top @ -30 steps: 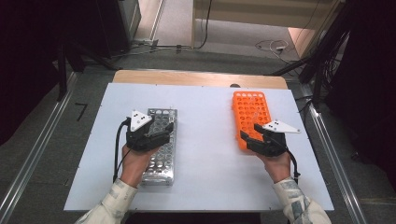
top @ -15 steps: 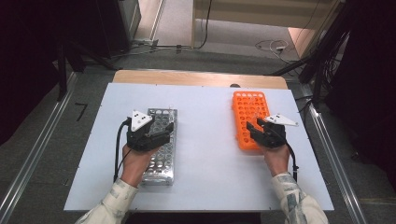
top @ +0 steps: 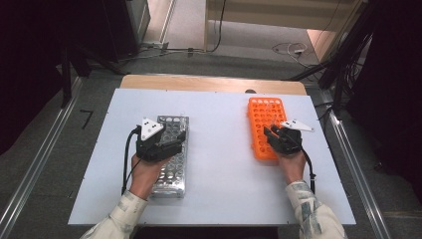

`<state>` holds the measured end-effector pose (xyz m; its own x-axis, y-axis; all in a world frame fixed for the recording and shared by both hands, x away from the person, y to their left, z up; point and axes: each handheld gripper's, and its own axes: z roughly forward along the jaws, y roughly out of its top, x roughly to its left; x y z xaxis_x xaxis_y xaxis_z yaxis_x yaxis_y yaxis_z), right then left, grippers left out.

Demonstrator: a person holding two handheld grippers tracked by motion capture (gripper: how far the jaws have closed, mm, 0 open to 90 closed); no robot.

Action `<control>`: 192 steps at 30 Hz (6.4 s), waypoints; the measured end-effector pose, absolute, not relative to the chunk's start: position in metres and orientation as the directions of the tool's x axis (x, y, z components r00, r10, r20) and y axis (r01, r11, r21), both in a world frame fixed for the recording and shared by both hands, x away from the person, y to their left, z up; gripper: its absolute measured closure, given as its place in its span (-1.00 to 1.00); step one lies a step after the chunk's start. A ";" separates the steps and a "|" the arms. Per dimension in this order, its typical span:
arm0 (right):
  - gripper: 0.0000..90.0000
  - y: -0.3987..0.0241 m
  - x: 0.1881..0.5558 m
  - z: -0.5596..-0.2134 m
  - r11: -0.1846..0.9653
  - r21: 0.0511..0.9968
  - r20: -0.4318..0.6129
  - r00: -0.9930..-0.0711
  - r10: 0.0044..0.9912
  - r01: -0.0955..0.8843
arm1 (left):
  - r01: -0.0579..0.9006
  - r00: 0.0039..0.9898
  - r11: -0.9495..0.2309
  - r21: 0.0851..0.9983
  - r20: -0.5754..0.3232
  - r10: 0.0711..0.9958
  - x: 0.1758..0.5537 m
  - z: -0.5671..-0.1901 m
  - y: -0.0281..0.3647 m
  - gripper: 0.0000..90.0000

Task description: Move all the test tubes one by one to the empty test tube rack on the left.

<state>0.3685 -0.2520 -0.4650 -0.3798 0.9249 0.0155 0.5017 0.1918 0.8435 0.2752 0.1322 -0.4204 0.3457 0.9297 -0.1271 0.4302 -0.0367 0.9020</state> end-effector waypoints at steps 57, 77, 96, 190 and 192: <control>0.63 -0.237 0.335 -0.420 0.228 0.888 0.002 -0.500 0.866 0.399 | 0.429 0.371 -0.048 0.902 -0.127 0.920 0.275 -0.421 0.129 -0.46; 0.63 -0.178 0.316 -0.433 0.336 0.857 0.021 -0.678 0.735 0.390 | 0.421 0.449 -0.082 0.903 -0.129 0.884 0.270 -0.418 0.109 -0.45; 0.63 -0.133 0.303 -0.446 0.417 0.834 0.009 -0.765 0.644 0.361 | 0.410 0.530 -0.133 0.902 -0.117 0.840 0.265 -0.421 0.081 -0.42; -0.45 -0.128 0.303 -0.445 0.390 0.831 0.064 -0.765 0.641 0.396 | 0.347 0.352 -0.056 0.936 -0.074 0.933 0.304 -0.410 0.126 0.67; -0.45 -0.129 0.303 -0.445 0.391 0.830 0.064 -0.765 0.641 0.398 | 0.351 0.351 -0.070 0.934 -0.062 0.934 0.305 -0.412 0.124 0.67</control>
<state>0.3027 -0.1286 -0.4450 -0.7646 0.6413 0.0642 0.3977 0.3911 0.8300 0.3050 0.1243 -0.4119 0.3509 0.9344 -0.0616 0.3511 -0.0704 0.9337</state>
